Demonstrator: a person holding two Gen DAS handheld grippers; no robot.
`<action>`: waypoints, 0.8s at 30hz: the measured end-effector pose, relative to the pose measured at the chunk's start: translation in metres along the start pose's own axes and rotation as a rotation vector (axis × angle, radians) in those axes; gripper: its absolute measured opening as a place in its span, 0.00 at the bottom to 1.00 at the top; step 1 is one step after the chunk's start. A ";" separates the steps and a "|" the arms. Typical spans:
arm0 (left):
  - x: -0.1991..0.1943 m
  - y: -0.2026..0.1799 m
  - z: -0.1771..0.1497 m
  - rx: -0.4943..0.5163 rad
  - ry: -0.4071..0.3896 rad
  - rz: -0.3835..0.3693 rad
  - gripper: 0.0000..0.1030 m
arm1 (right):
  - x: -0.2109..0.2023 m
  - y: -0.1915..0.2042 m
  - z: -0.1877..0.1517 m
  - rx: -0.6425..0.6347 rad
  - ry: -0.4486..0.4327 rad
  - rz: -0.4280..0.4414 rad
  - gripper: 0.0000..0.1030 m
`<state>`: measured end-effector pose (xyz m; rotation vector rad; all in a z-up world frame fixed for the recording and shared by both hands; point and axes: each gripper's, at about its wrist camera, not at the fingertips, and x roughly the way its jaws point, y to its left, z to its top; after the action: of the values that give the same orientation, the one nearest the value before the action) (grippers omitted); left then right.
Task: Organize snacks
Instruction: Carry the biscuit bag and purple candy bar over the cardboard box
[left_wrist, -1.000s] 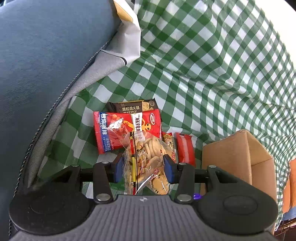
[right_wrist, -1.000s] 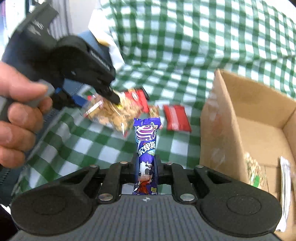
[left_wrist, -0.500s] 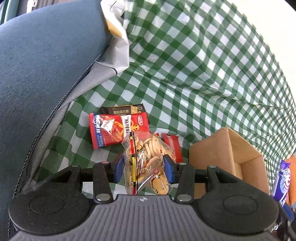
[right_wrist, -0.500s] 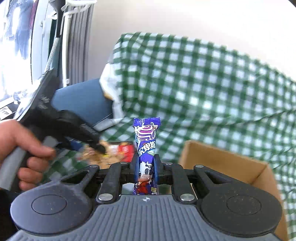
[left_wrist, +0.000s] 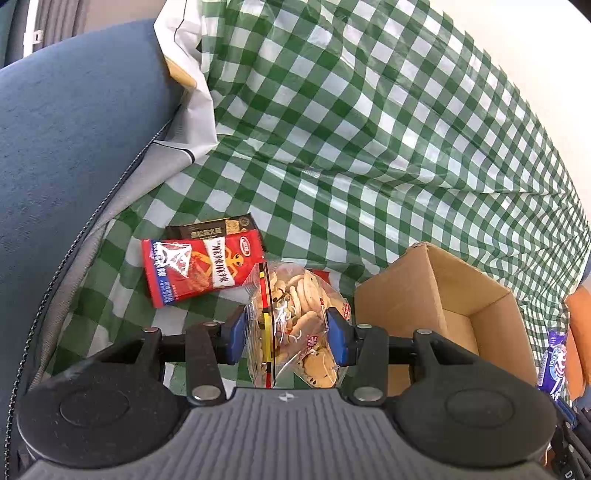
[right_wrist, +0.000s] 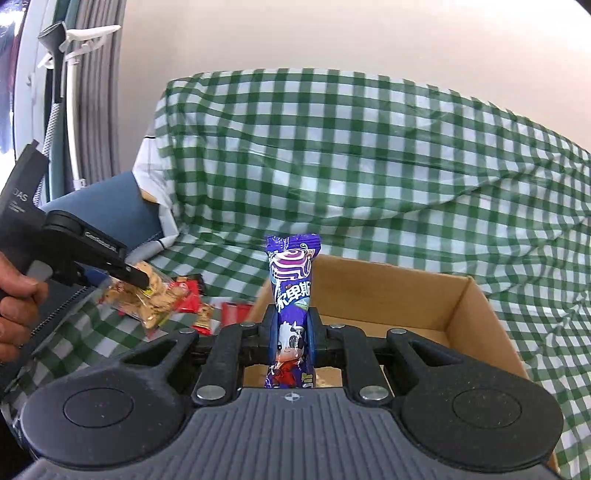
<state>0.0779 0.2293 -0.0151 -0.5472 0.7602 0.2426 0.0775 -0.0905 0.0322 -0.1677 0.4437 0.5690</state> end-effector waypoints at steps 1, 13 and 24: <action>0.000 -0.001 0.000 -0.001 -0.004 -0.005 0.48 | 0.000 -0.003 -0.001 0.000 0.003 -0.009 0.15; -0.009 -0.023 0.004 0.030 -0.105 -0.108 0.48 | -0.004 -0.051 -0.007 0.075 0.034 -0.117 0.15; -0.025 -0.055 -0.003 0.108 -0.217 -0.228 0.48 | -0.008 -0.064 -0.010 0.114 0.024 -0.159 0.15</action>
<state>0.0805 0.1811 0.0216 -0.4919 0.4920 0.0474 0.1033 -0.1506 0.0288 -0.0993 0.4799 0.3849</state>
